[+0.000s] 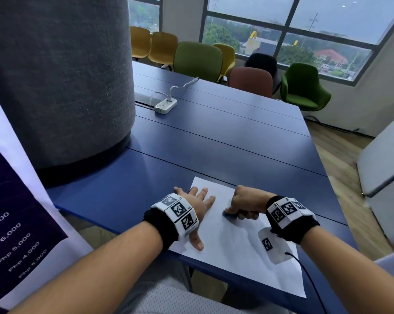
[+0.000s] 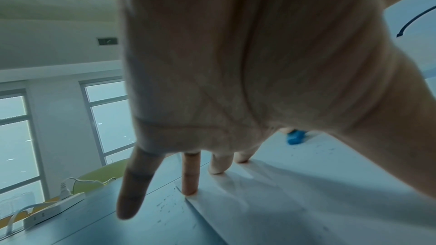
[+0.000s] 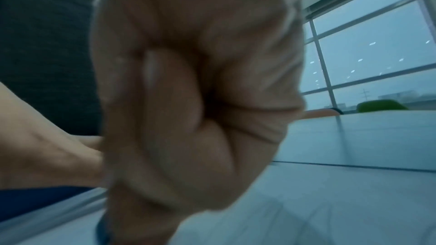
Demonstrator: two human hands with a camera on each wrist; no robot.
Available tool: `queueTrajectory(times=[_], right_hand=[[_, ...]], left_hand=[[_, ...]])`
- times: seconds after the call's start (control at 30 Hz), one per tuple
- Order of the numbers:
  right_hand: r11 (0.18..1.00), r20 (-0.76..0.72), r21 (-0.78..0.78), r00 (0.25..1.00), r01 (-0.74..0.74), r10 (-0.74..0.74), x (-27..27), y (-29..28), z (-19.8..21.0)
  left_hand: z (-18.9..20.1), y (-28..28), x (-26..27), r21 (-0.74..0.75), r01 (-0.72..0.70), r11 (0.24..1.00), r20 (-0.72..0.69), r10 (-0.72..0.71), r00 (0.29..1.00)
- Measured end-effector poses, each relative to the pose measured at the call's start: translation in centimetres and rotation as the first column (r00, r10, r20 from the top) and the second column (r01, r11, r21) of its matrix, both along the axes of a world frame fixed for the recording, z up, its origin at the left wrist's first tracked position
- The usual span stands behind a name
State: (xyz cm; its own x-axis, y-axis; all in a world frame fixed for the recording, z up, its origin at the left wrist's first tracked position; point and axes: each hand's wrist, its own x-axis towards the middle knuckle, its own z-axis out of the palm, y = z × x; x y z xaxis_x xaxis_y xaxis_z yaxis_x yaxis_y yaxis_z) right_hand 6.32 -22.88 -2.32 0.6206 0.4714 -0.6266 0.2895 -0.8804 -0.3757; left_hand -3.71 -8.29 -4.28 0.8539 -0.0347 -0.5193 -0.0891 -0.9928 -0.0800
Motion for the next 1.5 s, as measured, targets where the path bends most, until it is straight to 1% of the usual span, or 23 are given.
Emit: queueTrajectory(times=[0.07,0.1,0.17,0.2,0.27,0.33,0.4,0.5,0.57,0.67,0.7,0.73,0.8,0.83,0.97,1.0,1.07,1.13,1.17,1.23,1.3,1.4,1.5], right_hand=[[1.0,-0.121,-0.017,0.993,0.006,-0.009,-0.1,0.0,0.1],[0.999,-0.122,0.013,0.991,0.053,-0.051,0.3,-0.1,0.1],[0.978,-0.027,0.105,0.984,0.18,-0.178,1.4,-0.2,-0.1],[0.968,0.017,0.137,0.976,0.212,-0.216,1.7,-0.3,-0.2],[0.975,0.005,0.107,0.98,0.196,-0.198,1.6,-0.3,-0.3],[0.991,-0.097,0.016,0.987,0.132,-0.13,0.7,-0.3,0.0],[0.99,-0.135,0.005,0.981,0.143,-0.141,0.7,-0.3,0.2],[0.943,-0.014,0.153,0.955,0.295,-0.296,2.0,-0.4,0.1],[0.957,-0.013,0.128,0.965,0.262,-0.262,1.8,-0.5,0.0],[0.992,-0.178,-0.005,0.976,0.123,-0.122,0.1,-0.5,0.3],[0.992,-0.183,-0.003,0.975,0.129,-0.127,0.2,-0.5,0.3],[0.984,-0.15,0.028,0.974,0.178,-0.172,0.5,-0.5,0.3],[0.953,-0.03,0.118,0.96,0.279,-0.277,1.5,-0.3,0.1],[0.948,-0.003,0.129,0.957,0.29,-0.292,1.6,-0.2,0.1],[0.988,-0.131,0.008,0.979,0.157,-0.155,0.5,-0.1,0.4],[0.983,-0.119,0.026,0.977,0.181,-0.177,0.7,-0.1,0.4],[0.941,-0.015,0.138,0.95,0.31,-0.311,1.7,-0.2,0.1],[0.919,0.032,0.186,0.933,0.348,-0.36,2.2,-0.3,-0.1],[0.931,0.006,0.159,0.943,0.327,-0.333,2.0,-0.3,-0.1],[0.958,-0.108,0.093,0.959,0.273,-0.263,1.4,-0.5,-0.1],[0.948,-0.183,0.104,0.943,0.3,-0.279,1.4,-0.8,-0.2],[0.893,-0.137,0.205,0.915,0.401,-0.38,1.7,-1.2,-0.4],[0.921,-0.18,0.177,0.931,0.348,-0.317,0.4,-1.2,-0.5]], left_hand=[[0.0,0.0,0.0,-0.003,0.0,1.0,0.001,0.0,1.0],[-0.1,0.1,0.0,-0.004,0.002,1.0,0.003,-0.002,1.0],[-0.2,0.1,0.1,-0.008,0.004,1.0,0.005,-0.004,1.0],[-0.2,0.1,0.1,-0.008,0.004,1.0,0.006,-0.004,1.0],[-0.3,0.1,0.1,-0.005,0.005,1.0,0.005,-0.005,1.0],[-0.3,0.1,0.1,-0.002,0.002,1.0,0.005,-0.002,1.0],[-0.2,0.0,0.1,-0.004,0.003,1.0,0.004,-0.003,1.0],[-0.2,0.1,0.1,-0.019,-0.002,1.0,0.003,0.002,1.0],[-0.2,0.1,0.1,-0.019,-0.003,1.0,0.003,0.004,1.0],[-0.3,0.0,0.1,-0.008,-0.004,1.0,0.003,0.004,1.0],[-0.2,0.0,0.1,-0.006,-0.001,1.0,0.004,0.001,1.0],[-0.2,0.0,0.0,-0.006,0.003,1.0,0.005,-0.003,1.0],[-0.2,0.0,0.0,-0.009,0.005,1.0,0.01,-0.005,1.0],[-0.2,0.0,0.0,-0.009,0.005,1.0,0.011,-0.005,1.0],[-0.2,-0.1,-0.1,0.001,0.003,1.0,0.016,-0.003,1.0],[-0.2,-0.1,0.0,0.0,0.005,1.0,0.015,-0.005,1.0],[-0.2,0.0,0.0,-0.01,0.006,1.0,0.006,-0.006,1.0],[-0.2,0.0,0.0,-0.016,0.0,1.0,-0.001,0.0,1.0],[-0.2,0.0,0.0,-0.013,-0.002,1.0,-0.003,0.002,1.0],[-0.2,0.0,0.1,-0.007,-0.003,1.0,-0.001,0.003,1.0],[-0.2,0.0,0.1,-0.007,-0.001,1.0,-0.003,0.001,1.0],[-0.2,0.1,0.1,-0.019,-0.002,1.0,-0.007,0.002,1.0],[-0.1,0.1,0.0,-0.019,-0.004,1.0,-0.008,0.004,1.0]])
